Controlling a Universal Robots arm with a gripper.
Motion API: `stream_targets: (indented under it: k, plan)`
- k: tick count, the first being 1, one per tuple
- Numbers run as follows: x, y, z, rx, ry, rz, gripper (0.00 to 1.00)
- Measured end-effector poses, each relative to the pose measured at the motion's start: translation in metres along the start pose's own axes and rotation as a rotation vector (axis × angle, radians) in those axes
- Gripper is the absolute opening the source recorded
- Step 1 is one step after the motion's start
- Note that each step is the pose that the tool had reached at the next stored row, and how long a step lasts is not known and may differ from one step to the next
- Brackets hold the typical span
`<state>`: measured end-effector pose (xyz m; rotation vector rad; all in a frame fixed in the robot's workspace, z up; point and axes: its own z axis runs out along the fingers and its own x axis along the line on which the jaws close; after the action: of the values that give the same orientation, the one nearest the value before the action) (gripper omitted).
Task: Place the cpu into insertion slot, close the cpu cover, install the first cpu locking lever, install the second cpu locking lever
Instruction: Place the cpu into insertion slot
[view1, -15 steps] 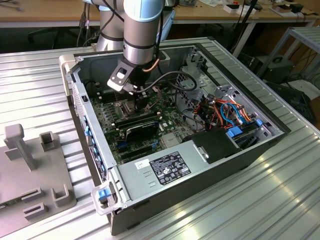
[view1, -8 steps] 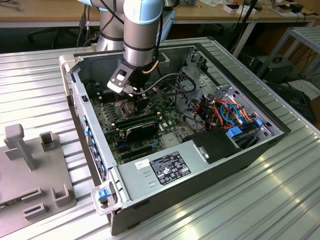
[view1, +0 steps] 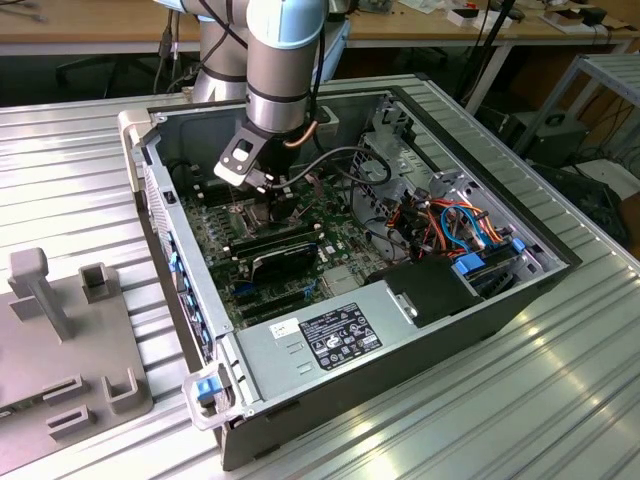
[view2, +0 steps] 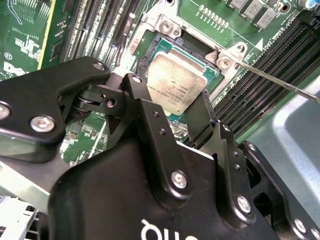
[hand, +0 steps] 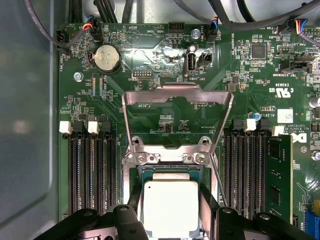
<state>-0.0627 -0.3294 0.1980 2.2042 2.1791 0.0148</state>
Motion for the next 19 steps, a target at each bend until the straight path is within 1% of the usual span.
stream_targets:
  k: [11,19]
  plan:
    - [0.0000,0.0005,0.0001,0.0000,0.0000,0.002,0.55]
    - [0.0001,0.0020,0.0001,-0.0003,0.0004,-0.008,0.55]
